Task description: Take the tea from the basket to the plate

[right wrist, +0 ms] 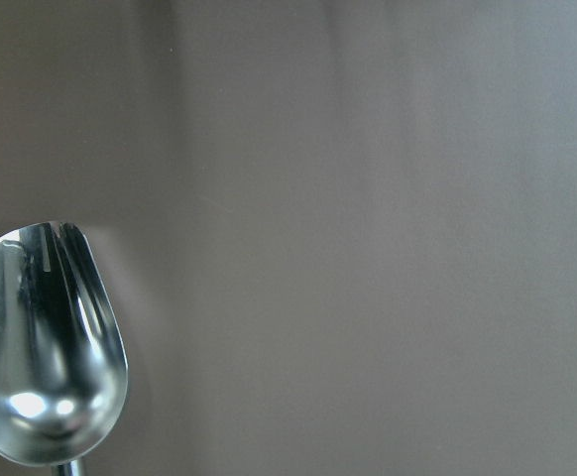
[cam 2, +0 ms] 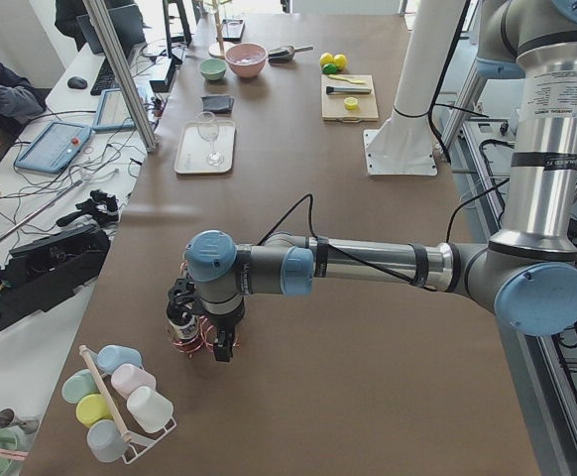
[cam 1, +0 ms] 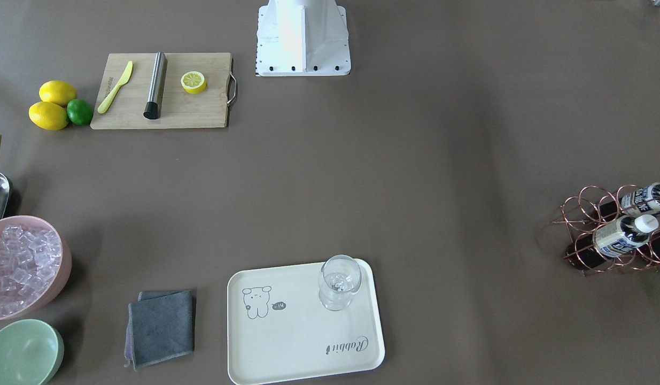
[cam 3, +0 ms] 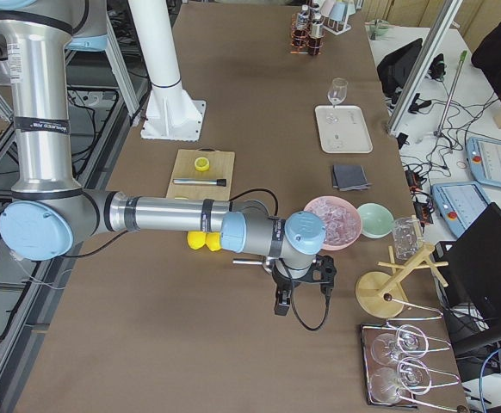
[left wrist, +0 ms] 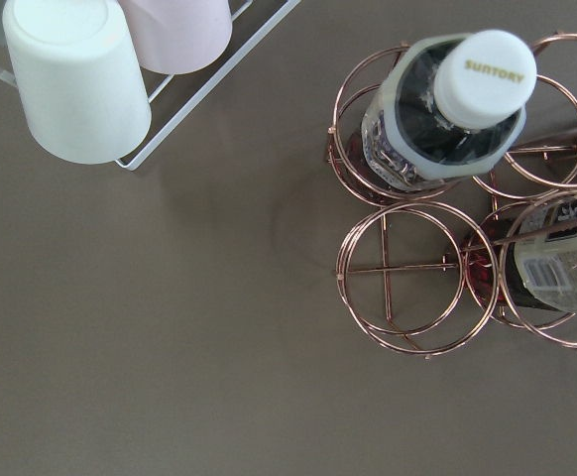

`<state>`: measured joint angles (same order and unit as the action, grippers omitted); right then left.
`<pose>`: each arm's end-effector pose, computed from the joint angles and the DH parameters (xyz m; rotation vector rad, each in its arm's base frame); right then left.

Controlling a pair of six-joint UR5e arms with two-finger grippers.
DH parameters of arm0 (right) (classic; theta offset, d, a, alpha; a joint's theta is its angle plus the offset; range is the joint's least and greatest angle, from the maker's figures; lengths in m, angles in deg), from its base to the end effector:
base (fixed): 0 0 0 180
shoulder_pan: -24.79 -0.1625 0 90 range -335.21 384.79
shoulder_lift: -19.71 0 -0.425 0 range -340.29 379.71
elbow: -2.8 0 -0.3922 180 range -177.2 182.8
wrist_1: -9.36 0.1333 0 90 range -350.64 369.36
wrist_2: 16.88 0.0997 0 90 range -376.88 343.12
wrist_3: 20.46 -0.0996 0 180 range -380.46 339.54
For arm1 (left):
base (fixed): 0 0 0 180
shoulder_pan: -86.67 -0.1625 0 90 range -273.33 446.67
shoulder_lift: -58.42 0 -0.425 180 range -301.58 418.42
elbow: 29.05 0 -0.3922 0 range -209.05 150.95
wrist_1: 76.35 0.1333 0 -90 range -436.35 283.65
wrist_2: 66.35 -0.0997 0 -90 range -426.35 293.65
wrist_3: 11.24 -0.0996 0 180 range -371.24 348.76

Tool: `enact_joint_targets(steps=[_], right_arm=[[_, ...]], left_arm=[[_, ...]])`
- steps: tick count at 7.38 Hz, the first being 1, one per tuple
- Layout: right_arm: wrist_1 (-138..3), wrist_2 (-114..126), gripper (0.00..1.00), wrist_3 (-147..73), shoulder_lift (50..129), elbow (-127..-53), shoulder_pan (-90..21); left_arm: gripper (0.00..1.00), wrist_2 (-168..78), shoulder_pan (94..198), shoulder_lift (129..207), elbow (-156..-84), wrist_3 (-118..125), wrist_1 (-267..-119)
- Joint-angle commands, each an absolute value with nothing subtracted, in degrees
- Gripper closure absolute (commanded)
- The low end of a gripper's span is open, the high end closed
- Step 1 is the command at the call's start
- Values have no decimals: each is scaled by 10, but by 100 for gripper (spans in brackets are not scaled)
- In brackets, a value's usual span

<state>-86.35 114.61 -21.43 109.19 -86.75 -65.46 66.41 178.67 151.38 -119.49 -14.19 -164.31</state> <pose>0.0694 -0.4876 0.6710 -0.0986 -0.7230 0.0560 -0.0836 -0.5123 0.6344 0.0548 0.7446 0.0247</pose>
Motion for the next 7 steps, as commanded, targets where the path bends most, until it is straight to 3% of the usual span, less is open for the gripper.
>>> enact_joint_targets(steps=[1,7], right_arm=[[-863,1147,0,-214,1092,-863,-654],[-864,1148,0,-214,1092,-868,-656]], left_arm=[[2,662,1789,1514,-1204,-142,-1618],[2,663,1789,1514,-1203,-146,-1610]])
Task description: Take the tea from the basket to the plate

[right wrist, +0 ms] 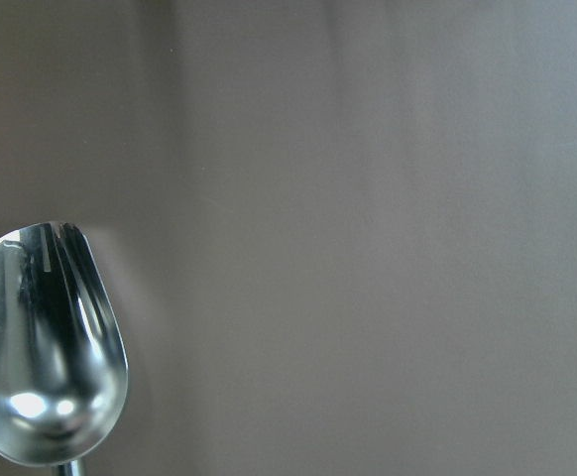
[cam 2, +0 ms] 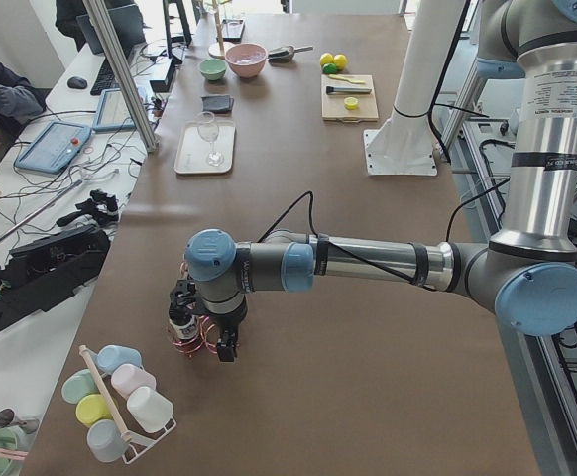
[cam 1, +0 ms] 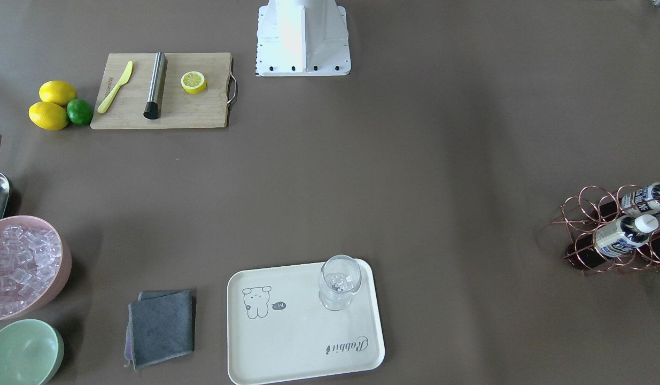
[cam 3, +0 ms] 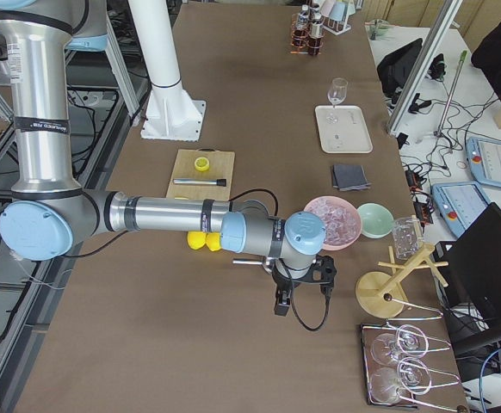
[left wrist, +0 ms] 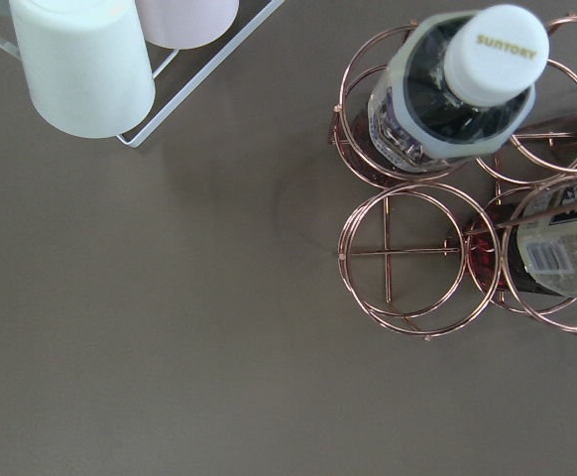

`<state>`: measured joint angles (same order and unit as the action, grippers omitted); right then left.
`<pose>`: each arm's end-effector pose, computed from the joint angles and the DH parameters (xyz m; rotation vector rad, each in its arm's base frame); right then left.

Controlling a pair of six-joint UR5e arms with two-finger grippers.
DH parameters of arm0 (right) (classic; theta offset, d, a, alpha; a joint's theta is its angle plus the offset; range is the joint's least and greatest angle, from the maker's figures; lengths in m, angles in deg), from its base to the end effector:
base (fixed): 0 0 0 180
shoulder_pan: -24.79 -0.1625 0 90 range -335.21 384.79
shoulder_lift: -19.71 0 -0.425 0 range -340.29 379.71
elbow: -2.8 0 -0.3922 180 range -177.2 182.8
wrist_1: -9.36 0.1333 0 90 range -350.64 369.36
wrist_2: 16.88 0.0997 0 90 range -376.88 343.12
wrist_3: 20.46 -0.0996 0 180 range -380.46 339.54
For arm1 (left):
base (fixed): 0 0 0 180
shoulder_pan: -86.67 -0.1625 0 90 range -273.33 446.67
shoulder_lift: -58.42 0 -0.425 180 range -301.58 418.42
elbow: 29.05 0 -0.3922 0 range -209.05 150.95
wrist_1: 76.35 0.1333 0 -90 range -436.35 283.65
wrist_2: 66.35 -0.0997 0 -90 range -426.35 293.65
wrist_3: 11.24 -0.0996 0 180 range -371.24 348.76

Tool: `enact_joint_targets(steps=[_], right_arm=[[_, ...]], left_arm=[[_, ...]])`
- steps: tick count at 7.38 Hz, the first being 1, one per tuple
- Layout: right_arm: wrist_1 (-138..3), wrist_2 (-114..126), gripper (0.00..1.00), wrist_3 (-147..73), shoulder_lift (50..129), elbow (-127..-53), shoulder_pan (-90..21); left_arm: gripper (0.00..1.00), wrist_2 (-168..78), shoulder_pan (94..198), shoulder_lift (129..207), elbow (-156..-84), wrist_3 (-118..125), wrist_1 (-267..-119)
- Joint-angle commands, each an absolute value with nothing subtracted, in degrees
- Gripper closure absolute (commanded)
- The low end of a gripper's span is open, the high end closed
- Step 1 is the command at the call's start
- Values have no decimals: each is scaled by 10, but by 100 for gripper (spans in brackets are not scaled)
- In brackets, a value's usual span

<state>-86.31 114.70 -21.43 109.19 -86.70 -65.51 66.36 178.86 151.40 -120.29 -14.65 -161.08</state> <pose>0.0698 -0.4876 0.6713 -0.0985 -0.7246 0.0569 -0.0852 -0.5087 0.6331 0.0190 0.7454 0.0135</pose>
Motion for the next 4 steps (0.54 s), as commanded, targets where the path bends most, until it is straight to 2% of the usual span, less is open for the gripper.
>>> enact_joint_targets(steps=[1,4], right_arm=[[-863,1148,0,-214,1092,-867,-656],[-864,1148,0,-214,1093,-867,-656]], left_arm=[[2,663,1788,1514,-1202,-146,-1611],[2,664,1789,1513,-1204,-148,-1611]])
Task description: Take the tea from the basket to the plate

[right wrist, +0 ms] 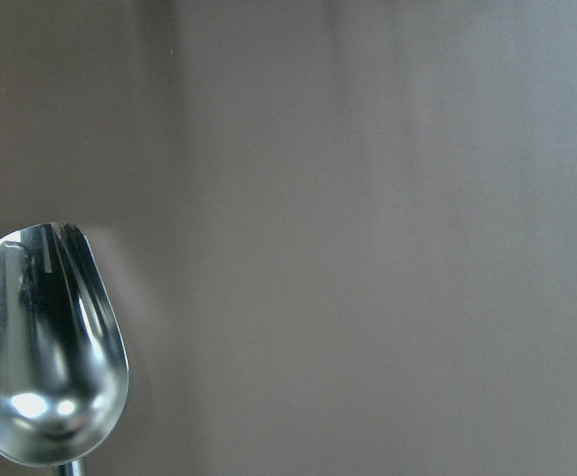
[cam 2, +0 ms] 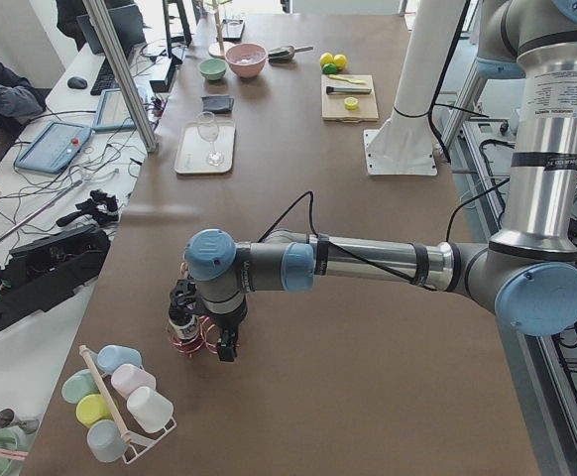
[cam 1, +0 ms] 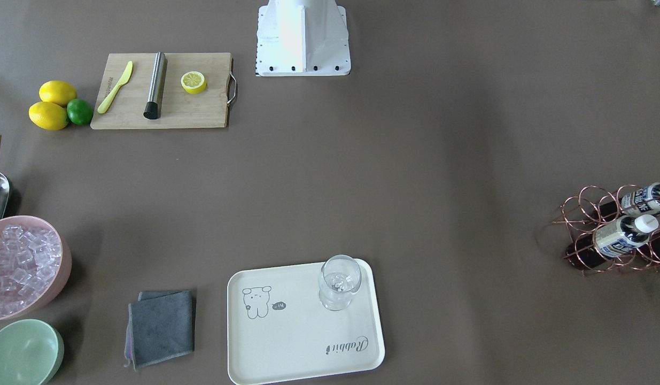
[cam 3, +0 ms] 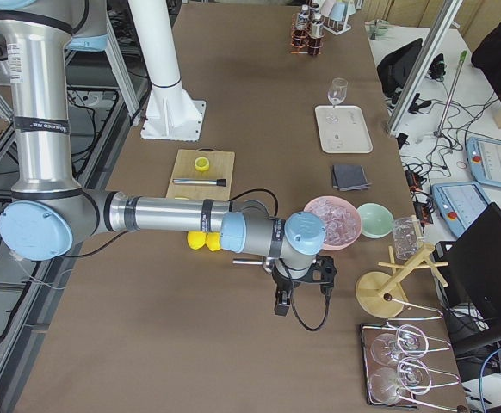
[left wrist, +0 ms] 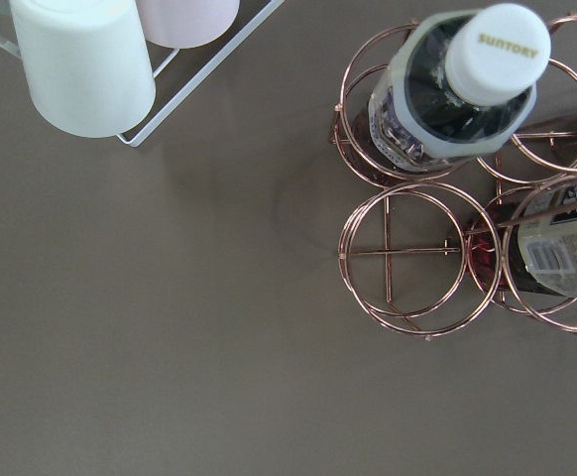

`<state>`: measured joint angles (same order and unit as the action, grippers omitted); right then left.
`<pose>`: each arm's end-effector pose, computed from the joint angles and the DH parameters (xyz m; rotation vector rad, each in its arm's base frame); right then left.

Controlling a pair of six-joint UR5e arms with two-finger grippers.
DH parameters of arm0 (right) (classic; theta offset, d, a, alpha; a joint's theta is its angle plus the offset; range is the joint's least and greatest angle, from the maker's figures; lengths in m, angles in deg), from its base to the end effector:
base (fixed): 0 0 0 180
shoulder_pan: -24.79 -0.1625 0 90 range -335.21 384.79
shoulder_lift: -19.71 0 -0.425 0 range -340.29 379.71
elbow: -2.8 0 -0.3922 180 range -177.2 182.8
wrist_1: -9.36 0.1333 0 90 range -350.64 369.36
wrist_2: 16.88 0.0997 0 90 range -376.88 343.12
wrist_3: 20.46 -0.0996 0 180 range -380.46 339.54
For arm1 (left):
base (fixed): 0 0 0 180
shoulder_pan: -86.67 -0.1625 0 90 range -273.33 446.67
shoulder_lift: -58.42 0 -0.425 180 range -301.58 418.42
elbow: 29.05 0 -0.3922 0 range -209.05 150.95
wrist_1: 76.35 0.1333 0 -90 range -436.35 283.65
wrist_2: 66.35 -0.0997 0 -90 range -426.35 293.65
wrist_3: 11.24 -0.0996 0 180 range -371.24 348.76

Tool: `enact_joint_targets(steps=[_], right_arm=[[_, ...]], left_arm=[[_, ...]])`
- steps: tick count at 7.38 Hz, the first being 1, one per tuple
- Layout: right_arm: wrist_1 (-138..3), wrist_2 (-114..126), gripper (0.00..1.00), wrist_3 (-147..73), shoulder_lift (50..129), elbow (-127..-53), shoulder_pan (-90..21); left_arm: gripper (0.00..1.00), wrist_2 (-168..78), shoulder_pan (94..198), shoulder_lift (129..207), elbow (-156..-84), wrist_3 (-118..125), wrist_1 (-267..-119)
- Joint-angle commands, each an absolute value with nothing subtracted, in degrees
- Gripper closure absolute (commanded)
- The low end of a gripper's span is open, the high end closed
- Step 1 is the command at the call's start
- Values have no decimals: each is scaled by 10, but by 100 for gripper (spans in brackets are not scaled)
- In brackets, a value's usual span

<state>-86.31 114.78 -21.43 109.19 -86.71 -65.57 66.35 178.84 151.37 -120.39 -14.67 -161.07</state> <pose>0.0702 -0.4875 0.6711 -0.0979 -0.7261 0.0580 -0.0851 -0.5085 0.6325 0.0200 0.7452 0.0145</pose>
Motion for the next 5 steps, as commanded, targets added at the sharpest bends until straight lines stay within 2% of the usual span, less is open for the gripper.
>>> enact_joint_targets(steps=[1,5], right_arm=[[-864,1148,0,-214,1093,-867,-656],[-864,1150,0,-214,1093,-865,-656]], left_arm=[[2,664,1789,1514,-1205,-148,-1612],[2,657,1790,1513,-1201,-304,-1612]])
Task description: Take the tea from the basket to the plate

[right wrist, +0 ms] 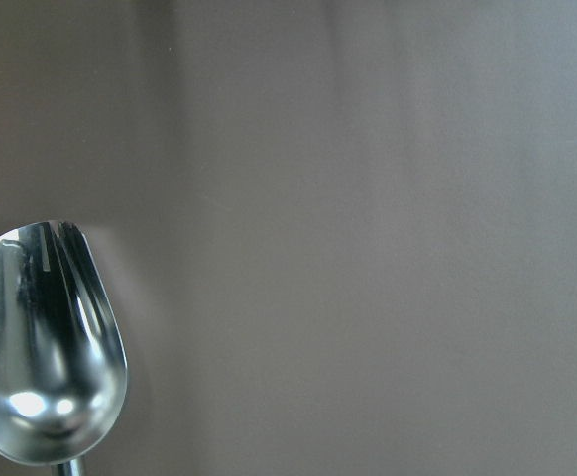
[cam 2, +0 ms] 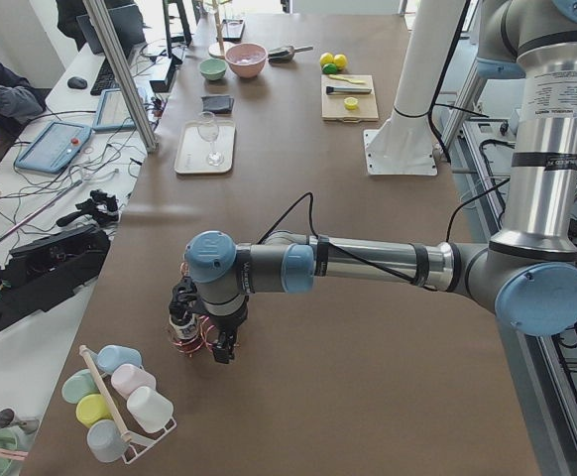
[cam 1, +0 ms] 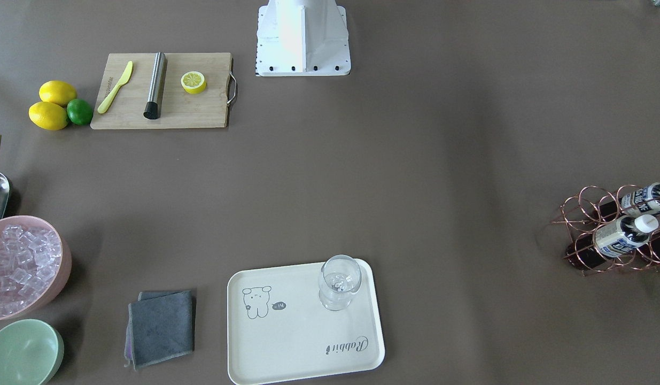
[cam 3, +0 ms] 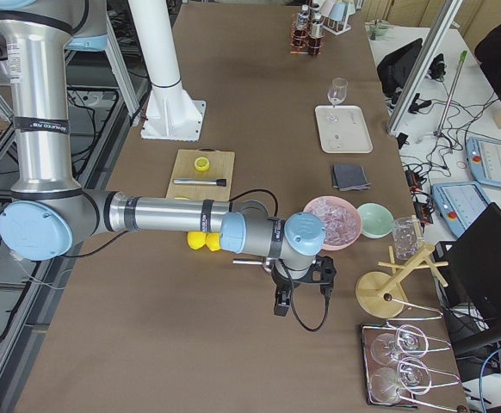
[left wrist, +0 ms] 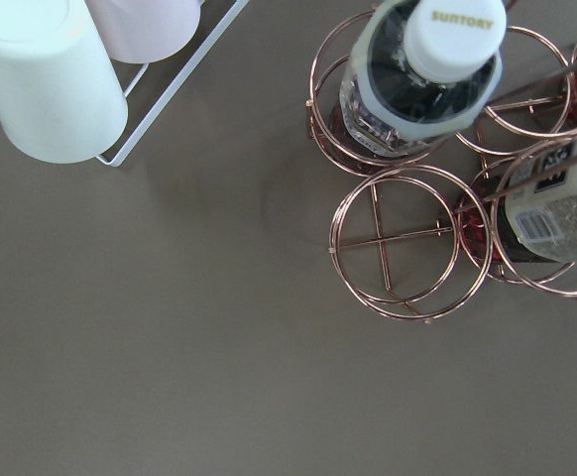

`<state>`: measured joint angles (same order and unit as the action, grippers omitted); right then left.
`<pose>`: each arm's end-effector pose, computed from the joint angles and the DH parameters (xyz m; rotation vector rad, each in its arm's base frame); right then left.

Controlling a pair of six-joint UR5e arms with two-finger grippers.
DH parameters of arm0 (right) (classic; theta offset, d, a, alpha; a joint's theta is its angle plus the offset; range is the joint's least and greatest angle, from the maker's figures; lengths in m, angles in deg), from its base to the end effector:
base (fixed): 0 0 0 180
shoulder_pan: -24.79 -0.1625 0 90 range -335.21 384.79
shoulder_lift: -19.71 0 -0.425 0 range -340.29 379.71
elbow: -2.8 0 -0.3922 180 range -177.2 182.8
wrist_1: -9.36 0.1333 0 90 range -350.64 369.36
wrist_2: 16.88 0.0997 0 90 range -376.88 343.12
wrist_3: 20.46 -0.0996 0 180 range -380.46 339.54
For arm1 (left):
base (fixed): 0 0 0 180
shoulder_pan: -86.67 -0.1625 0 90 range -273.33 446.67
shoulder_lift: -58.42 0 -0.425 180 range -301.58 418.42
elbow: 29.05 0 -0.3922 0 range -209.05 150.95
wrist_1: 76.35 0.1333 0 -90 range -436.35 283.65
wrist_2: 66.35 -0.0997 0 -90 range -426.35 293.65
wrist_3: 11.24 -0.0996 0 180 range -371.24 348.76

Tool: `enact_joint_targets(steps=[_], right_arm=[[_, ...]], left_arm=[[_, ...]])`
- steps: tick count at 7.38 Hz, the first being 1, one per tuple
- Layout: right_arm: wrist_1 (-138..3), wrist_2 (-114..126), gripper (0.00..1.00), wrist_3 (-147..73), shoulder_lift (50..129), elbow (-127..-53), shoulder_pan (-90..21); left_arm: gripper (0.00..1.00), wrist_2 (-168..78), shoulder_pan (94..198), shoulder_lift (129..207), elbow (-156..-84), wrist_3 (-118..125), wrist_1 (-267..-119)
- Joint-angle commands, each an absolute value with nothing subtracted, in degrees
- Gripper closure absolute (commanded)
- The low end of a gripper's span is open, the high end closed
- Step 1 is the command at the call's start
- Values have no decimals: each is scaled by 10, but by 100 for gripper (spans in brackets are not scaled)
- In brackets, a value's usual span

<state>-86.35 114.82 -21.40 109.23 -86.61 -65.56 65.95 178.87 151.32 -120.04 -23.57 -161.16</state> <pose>0.0700 -0.4870 0.6723 -0.1008 -0.7267 0.0585 -0.0858 -0.5079 0.6363 0.0720 0.7359 0.1603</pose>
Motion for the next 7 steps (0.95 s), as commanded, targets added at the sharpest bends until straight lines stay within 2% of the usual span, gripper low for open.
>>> enact_joint_targets(steps=[1,7], right_arm=[[-864,1150,0,-214,1093,-866,-656],[-864,1150,0,-214,1094,-867,-656]], left_arm=[[2,651,1791,1517,-1205,-354,-1610],[2,608,1838,1525,-1212,-682,-1602]])
